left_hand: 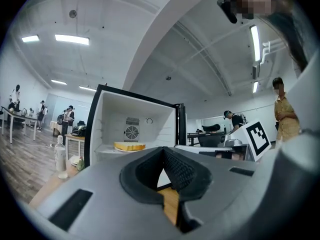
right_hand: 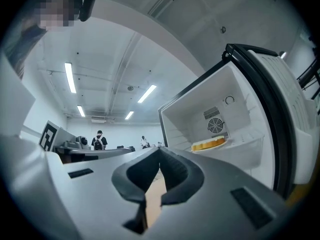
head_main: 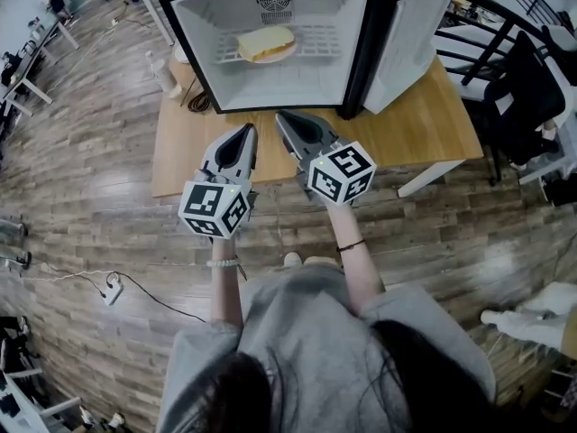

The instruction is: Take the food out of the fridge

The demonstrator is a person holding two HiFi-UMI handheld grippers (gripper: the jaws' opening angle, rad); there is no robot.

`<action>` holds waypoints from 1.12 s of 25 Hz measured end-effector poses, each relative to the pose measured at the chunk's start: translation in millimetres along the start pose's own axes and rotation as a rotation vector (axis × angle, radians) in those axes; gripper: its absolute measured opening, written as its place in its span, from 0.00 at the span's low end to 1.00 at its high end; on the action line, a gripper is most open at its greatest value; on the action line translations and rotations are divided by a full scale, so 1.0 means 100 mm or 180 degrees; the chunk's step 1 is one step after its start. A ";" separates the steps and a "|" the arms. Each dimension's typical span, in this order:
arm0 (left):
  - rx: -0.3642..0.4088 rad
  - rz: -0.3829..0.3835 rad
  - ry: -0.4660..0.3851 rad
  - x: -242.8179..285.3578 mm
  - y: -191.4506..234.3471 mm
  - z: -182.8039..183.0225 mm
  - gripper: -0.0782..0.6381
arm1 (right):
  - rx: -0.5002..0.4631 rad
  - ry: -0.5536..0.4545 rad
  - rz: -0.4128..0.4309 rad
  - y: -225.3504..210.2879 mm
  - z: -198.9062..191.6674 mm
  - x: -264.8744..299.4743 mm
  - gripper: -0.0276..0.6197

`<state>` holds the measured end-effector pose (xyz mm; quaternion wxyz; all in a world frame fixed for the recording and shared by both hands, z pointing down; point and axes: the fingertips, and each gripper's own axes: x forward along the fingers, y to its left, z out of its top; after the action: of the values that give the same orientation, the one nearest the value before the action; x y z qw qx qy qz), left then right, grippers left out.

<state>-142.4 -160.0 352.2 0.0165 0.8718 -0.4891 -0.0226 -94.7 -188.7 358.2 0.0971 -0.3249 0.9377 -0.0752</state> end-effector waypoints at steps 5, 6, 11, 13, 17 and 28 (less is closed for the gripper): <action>-0.0039 -0.0117 0.0019 0.16 0.05 -0.07 0.12 | 0.0076 0.0012 -0.0107 -0.15 -0.06 0.05 0.06; -0.0050 -0.0132 0.0023 0.19 0.06 -0.09 0.12 | 0.0081 0.0019 -0.0125 -0.18 -0.07 0.06 0.06; -0.0099 -0.0169 0.0061 0.35 0.10 -0.15 0.12 | 0.0170 -0.0002 -0.0175 -0.37 -0.04 0.12 0.06; -0.0113 -0.0161 0.0049 0.44 0.13 -0.14 0.12 | 0.0235 -0.0025 -0.0161 -0.46 -0.02 0.18 0.06; -0.0137 -0.0107 0.0043 0.61 0.27 -0.15 0.12 | 0.0413 -0.0085 -0.0151 -0.64 -0.02 0.32 0.06; -0.0213 -0.0010 0.0110 1.02 0.47 -0.18 0.12 | 0.0897 -0.0011 -0.0188 -1.11 -0.06 0.57 0.06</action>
<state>-128.3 -271.9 370.4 0.0540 0.8717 -0.4864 -0.0238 -74.1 -310.4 379.4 0.1412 -0.3357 0.9077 -0.2084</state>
